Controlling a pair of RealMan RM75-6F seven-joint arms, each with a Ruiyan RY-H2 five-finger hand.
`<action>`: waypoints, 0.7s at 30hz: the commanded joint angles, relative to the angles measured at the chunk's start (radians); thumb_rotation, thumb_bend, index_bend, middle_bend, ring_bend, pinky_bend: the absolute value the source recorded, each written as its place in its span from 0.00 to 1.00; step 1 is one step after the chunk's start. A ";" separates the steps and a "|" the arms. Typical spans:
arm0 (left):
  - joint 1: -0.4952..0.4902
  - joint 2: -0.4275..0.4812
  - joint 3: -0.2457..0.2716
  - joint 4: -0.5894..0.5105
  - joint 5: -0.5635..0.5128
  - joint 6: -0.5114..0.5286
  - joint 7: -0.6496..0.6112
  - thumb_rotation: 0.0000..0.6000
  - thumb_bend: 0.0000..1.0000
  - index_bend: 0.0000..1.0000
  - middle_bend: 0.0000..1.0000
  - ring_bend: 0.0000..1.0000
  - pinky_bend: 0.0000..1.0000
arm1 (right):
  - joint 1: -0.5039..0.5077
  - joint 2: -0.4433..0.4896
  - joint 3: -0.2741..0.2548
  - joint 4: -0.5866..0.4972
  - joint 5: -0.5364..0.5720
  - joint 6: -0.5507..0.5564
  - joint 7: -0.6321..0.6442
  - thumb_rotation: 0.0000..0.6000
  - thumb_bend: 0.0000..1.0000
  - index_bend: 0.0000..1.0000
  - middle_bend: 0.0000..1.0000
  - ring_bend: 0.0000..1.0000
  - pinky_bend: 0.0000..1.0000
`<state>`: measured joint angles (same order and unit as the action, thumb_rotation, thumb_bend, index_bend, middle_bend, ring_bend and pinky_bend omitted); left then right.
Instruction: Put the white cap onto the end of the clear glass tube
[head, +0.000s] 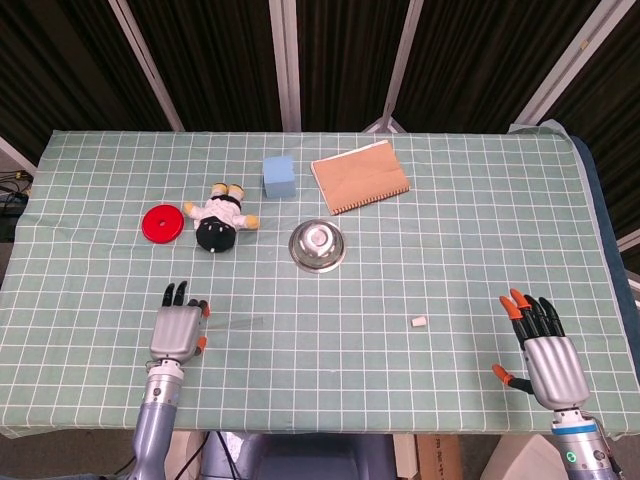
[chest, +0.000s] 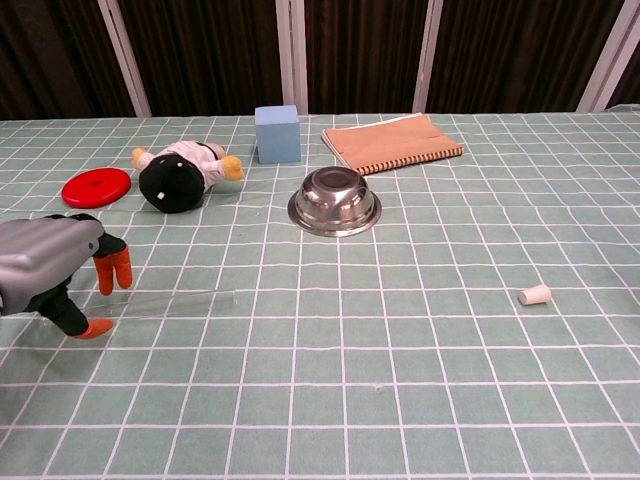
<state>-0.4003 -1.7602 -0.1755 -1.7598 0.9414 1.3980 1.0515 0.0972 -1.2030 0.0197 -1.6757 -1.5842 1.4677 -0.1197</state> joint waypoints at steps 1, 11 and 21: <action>-0.008 -0.014 0.004 0.012 -0.007 0.008 0.005 1.00 0.38 0.44 0.43 0.06 0.00 | 0.000 0.001 0.000 -0.001 0.001 -0.001 0.002 1.00 0.19 0.00 0.00 0.00 0.00; -0.027 -0.037 0.012 0.033 -0.035 0.025 0.014 1.00 0.41 0.48 0.46 0.07 0.00 | 0.000 0.003 0.000 -0.006 0.004 -0.003 0.003 1.00 0.19 0.00 0.00 0.00 0.00; -0.041 -0.039 0.011 0.036 -0.055 0.033 0.004 1.00 0.57 0.51 0.52 0.09 0.00 | 0.000 0.002 0.002 -0.008 0.006 0.000 0.003 1.00 0.19 0.00 0.00 0.00 0.00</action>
<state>-0.4407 -1.7990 -0.1648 -1.7235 0.8864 1.4307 1.0559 0.0967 -1.2011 0.0217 -1.6832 -1.5778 1.4674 -0.1166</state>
